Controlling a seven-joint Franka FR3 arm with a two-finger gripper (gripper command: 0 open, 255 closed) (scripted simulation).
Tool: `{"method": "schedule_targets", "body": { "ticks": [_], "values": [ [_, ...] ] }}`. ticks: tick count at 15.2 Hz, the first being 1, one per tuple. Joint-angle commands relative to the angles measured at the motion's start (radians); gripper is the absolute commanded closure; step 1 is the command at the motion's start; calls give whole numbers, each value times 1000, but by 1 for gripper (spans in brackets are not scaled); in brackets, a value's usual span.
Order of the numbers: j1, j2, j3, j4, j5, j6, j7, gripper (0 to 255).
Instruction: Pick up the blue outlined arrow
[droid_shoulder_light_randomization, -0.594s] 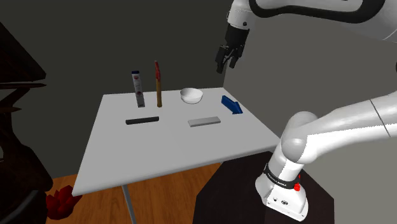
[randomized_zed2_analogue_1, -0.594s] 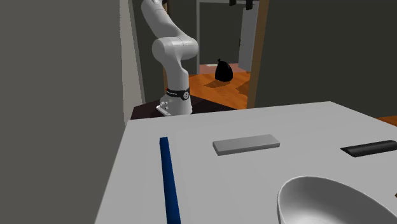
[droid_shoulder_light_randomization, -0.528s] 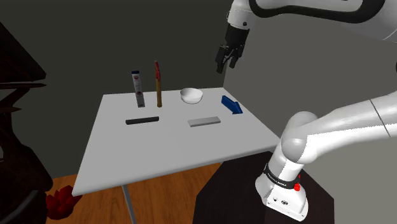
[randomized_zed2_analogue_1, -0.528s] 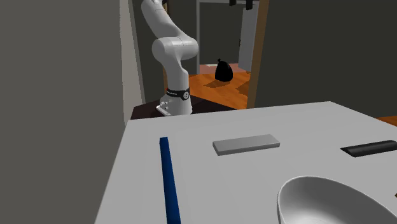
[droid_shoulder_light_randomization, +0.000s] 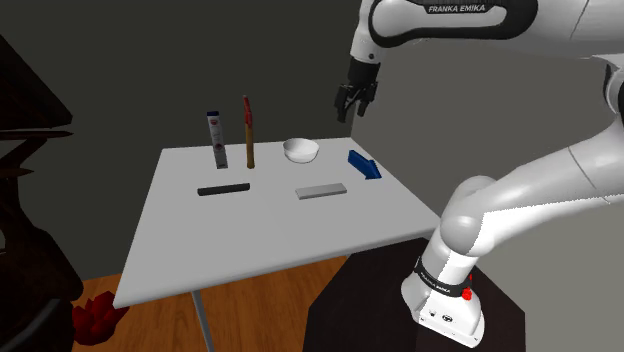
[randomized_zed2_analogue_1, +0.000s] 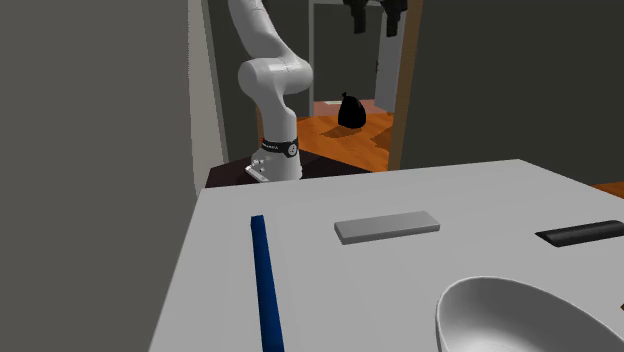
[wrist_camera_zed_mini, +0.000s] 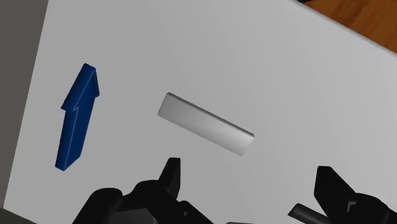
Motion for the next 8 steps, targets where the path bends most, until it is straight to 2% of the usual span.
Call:
{"method": "schedule_targets", "body": {
  "ticks": [1, 8],
  "values": [
    [-19, 39, -40, -7, -11, 34, -25, 0],
    [-68, 217, -151, 19, -18, 137, -84, 0]
  ]
}}
